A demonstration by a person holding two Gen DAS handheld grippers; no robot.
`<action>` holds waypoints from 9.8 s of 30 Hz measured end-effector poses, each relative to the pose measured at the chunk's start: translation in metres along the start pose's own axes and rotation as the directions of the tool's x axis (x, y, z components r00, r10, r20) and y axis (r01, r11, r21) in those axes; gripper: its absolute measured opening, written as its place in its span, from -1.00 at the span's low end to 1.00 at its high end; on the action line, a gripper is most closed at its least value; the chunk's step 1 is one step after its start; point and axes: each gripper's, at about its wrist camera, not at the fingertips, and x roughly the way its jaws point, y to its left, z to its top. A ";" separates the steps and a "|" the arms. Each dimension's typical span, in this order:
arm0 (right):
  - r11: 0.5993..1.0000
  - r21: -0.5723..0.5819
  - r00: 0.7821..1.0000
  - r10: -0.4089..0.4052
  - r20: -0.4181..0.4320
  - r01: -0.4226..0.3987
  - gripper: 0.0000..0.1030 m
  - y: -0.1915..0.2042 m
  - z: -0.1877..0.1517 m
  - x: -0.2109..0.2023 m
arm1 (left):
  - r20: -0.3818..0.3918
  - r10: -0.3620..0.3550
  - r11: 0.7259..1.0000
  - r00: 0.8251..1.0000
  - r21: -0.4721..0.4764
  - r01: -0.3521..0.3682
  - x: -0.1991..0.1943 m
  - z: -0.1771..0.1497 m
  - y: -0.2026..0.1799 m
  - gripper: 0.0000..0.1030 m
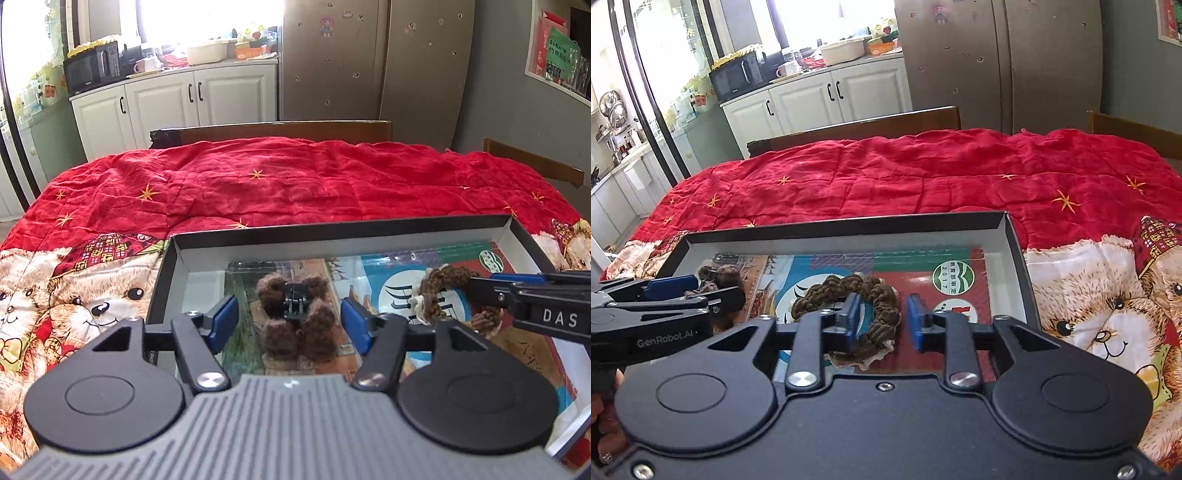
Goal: Organize objects
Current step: 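Open the left gripper to drop the pompom in the box while the right gripper releases the braided ring, then withdraw both open grippers from the box back toward the remaining items, then grasp the red printed tube with the left gripper while the right gripper grasps the cream crochet ring, then carry the red tube in the left gripper into the box while the right gripper carries the cream ring there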
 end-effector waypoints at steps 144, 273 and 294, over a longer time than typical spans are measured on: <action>0.969 -0.246 1.000 -0.016 0.011 0.018 -0.21 0.034 -0.222 -0.207 | 0.027 -0.069 0.998 0.997 0.018 0.068 -0.169 -0.182 -0.023 0.04; 0.977 -0.147 0.987 -0.149 0.061 0.156 -0.74 -0.019 -0.003 -0.017 | -0.019 -0.027 1.000 0.999 0.014 0.027 -0.002 0.010 -0.037 -0.50; 0.972 -0.159 0.985 -0.169 0.022 0.171 -0.71 -0.018 -0.002 -0.008 | -0.028 -0.020 0.999 0.999 0.026 0.021 0.001 0.007 -0.039 -0.49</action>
